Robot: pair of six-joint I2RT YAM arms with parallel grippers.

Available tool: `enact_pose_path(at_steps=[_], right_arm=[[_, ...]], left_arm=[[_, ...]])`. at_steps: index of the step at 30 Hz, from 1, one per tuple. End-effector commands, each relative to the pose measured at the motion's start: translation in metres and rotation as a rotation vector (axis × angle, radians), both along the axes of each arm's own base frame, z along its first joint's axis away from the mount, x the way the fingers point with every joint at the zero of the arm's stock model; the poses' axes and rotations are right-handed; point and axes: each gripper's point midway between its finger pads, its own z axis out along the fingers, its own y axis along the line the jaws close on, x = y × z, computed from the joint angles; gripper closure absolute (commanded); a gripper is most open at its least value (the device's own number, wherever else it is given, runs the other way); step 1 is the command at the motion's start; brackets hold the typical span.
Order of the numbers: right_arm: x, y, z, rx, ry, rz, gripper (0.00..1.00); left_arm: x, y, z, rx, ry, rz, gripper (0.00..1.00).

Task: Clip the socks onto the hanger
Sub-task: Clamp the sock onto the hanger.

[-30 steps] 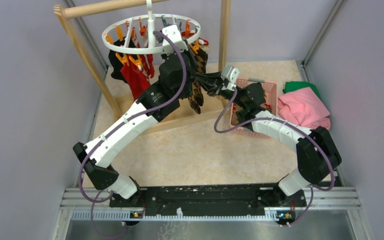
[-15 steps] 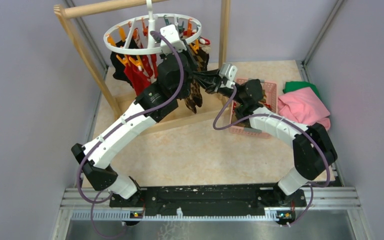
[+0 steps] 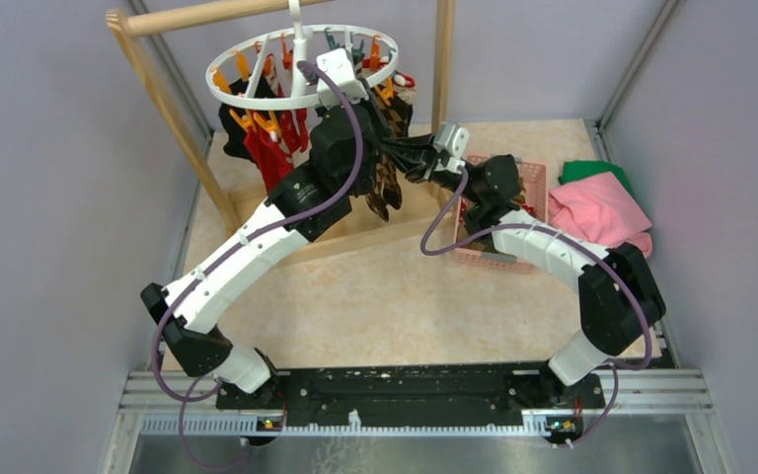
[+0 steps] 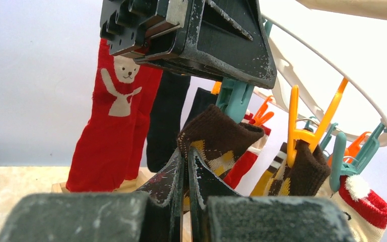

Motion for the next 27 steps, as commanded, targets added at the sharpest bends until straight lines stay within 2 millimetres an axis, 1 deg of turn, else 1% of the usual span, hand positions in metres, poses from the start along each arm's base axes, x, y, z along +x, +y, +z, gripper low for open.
enact_pose_path(at_steps=[1, 7, 14, 17, 18, 20, 22, 25, 27], right_arm=[[0.0, -0.011, 0.036, 0.054, -0.091, -0.027, 1.0], [0.0, -0.013, 0.047, 0.06, -0.113, -0.034, 1.0], [0.001, -0.015, 0.053, 0.064, -0.121, -0.04, 1.0], [0.002, -0.015, 0.054, 0.066, -0.121, -0.044, 1.0], [0.003, -0.015, 0.053, 0.065, -0.12, -0.044, 1.0], [0.003, -0.015, 0.053, 0.064, -0.119, -0.044, 1.0], [0.003, -0.015, 0.052, 0.064, -0.116, -0.044, 1.0], [0.003, -0.015, 0.051, 0.063, -0.115, -0.044, 1.0], [0.004, -0.016, 0.051, 0.063, -0.114, -0.045, 1.0]], left_arm=[[-0.007, 0.009, 0.022, -0.051, -0.04, -0.012, 0.69], [-0.007, 0.007, 0.021, -0.051, -0.038, -0.019, 0.69], [-0.006, 0.004, 0.02, -0.051, -0.035, -0.026, 0.69], [-0.006, 0.004, 0.02, -0.053, -0.035, -0.029, 0.68], [-0.006, 0.004, 0.02, -0.054, -0.035, -0.03, 0.65], [-0.006, 0.004, 0.021, -0.056, -0.037, -0.032, 0.52], [-0.006, 0.003, 0.022, -0.055, -0.037, -0.037, 0.43], [-0.006, 0.003, 0.022, -0.056, -0.036, -0.037, 0.38], [-0.007, 0.003, 0.022, -0.058, -0.037, -0.037, 0.37]])
